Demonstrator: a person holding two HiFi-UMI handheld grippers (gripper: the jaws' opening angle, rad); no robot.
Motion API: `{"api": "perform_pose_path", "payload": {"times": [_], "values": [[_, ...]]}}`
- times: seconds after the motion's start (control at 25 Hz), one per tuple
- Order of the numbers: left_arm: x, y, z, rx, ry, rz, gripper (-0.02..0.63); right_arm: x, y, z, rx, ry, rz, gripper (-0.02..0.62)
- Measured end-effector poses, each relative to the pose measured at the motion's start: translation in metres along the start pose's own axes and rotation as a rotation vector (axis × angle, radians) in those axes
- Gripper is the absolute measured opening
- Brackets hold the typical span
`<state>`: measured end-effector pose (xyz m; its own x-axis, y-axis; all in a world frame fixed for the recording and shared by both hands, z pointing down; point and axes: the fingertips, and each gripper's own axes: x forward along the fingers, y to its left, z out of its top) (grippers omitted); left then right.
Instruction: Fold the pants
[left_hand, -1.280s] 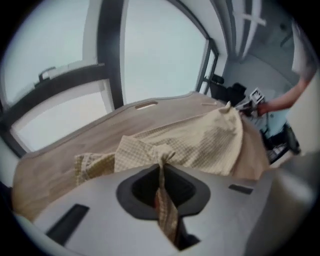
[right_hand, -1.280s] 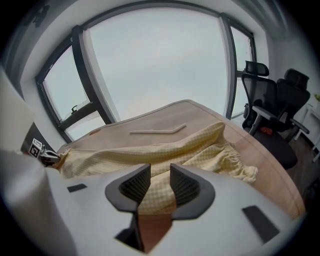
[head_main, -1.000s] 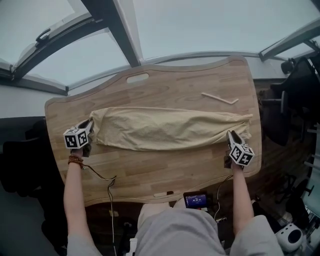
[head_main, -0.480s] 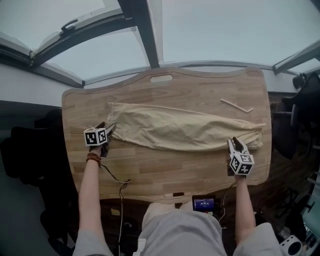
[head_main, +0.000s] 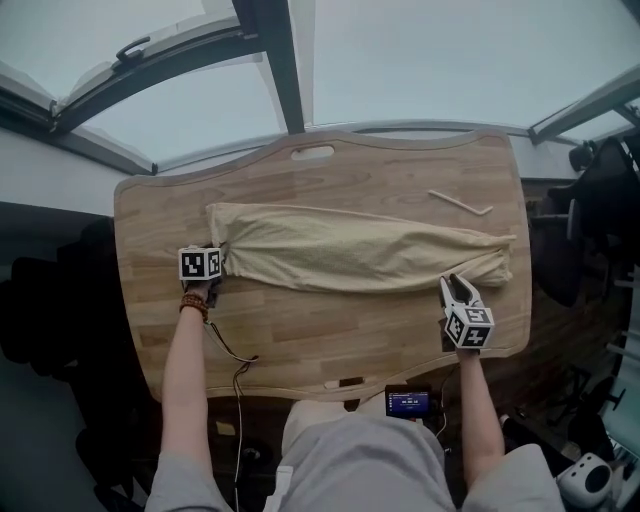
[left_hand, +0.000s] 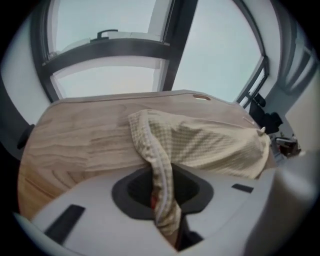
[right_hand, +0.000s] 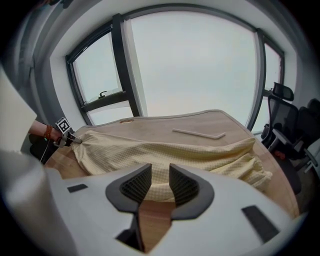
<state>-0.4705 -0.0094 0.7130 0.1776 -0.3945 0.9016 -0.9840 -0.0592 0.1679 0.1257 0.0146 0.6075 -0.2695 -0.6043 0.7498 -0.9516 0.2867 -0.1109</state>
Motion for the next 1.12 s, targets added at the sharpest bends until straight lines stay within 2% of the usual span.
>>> {"api": "perform_pose_path", "payload": {"times": [0.04,0.12,0.24,0.4,0.52,0.68,0.76,0.92,0.96,1.0,1.04,1.08,1.12], "values": [[0.0,-0.004,-0.002,-0.017,0.008,-0.03,0.06,-0.003,-0.001,-0.001,0.005,-0.001,-0.002,0.11],[-0.005,-0.01,-0.002,-0.052,0.001,-0.072,0.052,-0.008,-0.005,-0.003,0.014,-0.006,-0.005,0.11],[-0.028,-0.024,0.009,-0.125,-0.065,-0.132,0.052,-0.016,-0.016,-0.009,0.022,-0.013,-0.009,0.11],[-0.077,-0.073,0.03,-0.189,-0.159,-0.232,0.052,-0.023,-0.032,-0.022,0.043,-0.012,-0.006,0.11],[-0.1,-0.145,0.047,-0.136,-0.177,-0.323,0.052,-0.029,-0.048,-0.033,0.071,-0.017,-0.003,0.109],[-0.105,-0.27,0.066,-0.027,-0.152,-0.461,0.052,-0.036,-0.07,-0.041,0.099,-0.032,0.006,0.109],[-0.095,-0.334,0.07,0.013,-0.116,-0.523,0.052,-0.04,-0.08,-0.042,0.112,-0.047,0.011,0.109],[-0.051,-0.449,0.065,0.09,-0.042,-0.572,0.055,-0.05,-0.103,-0.042,0.148,-0.072,0.019,0.107],[-0.039,-0.476,0.059,0.105,-0.017,-0.589,0.063,-0.051,-0.11,-0.043,0.151,-0.078,0.018,0.107],[-0.03,-0.501,0.052,0.122,0.015,-0.612,0.116,-0.052,-0.116,-0.042,0.15,-0.083,0.018,0.107],[-0.026,-0.523,0.044,0.144,0.044,-0.635,0.248,-0.053,-0.12,-0.041,0.145,-0.087,0.02,0.107],[-0.027,-0.54,0.038,0.171,0.055,-0.654,0.311,-0.053,-0.122,-0.038,0.133,-0.09,0.027,0.107],[-0.033,-0.551,0.035,0.196,0.041,-0.665,0.313,-0.053,-0.121,-0.033,0.111,-0.095,0.038,0.106]]}}
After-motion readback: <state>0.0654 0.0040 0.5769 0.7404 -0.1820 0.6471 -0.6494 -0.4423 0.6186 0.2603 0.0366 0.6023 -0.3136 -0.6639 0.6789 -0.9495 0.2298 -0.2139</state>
